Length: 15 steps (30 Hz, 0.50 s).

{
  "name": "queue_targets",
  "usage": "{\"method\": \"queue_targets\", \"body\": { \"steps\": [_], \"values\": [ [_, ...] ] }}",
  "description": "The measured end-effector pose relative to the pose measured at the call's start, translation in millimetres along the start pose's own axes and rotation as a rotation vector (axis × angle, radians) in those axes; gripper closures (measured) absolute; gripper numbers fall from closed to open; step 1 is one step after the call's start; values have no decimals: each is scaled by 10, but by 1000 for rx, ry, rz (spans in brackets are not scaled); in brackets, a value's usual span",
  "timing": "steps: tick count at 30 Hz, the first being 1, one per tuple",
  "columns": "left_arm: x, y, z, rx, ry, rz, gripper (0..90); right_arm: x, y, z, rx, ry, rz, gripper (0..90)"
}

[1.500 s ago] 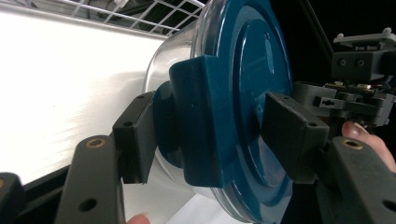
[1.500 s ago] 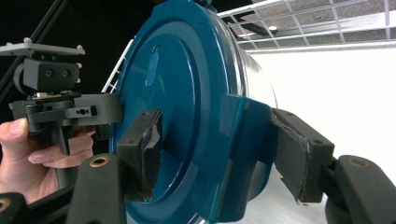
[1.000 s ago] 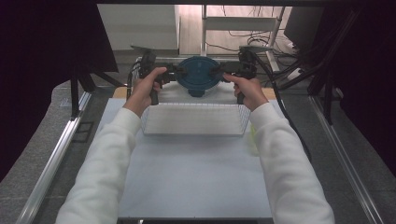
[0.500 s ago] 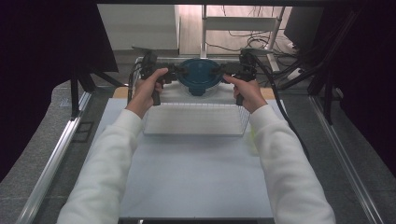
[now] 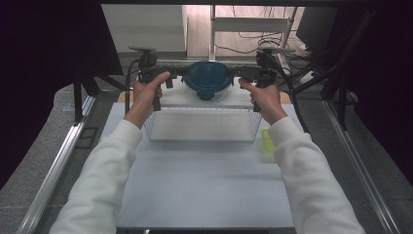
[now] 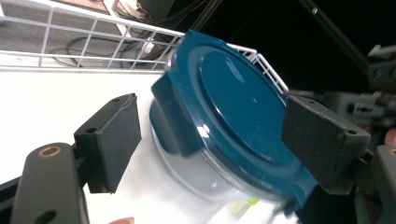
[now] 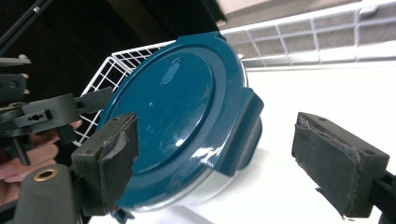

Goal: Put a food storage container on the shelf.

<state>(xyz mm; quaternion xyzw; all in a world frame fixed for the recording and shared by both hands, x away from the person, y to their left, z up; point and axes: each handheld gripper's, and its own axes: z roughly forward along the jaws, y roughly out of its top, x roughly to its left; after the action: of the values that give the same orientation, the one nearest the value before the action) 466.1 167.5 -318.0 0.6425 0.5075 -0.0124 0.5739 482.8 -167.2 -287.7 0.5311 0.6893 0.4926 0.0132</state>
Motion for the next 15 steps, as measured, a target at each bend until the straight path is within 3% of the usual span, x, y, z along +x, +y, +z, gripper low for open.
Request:
{"method": "queue_targets", "body": {
  "steps": [3,5,7,12,15],
  "values": [
    [-73,-56,-80,-6,13,45,194,20,-27,-95,-4,13,-45,156],
    [-91,-109,-139,-11,1,45,193,42,-61,-168,-16,8,-91,169],
    [-114,-171,-218,-12,33,89,192,65,-104,-251,-30,6,-142,173],
    [-170,-365,-388,-19,41,150,194,111,-270,-495,-68,21,-244,186],
    [-205,-501,-456,-10,43,182,193,99,-374,-594,-76,41,-267,190]
  ]
}}
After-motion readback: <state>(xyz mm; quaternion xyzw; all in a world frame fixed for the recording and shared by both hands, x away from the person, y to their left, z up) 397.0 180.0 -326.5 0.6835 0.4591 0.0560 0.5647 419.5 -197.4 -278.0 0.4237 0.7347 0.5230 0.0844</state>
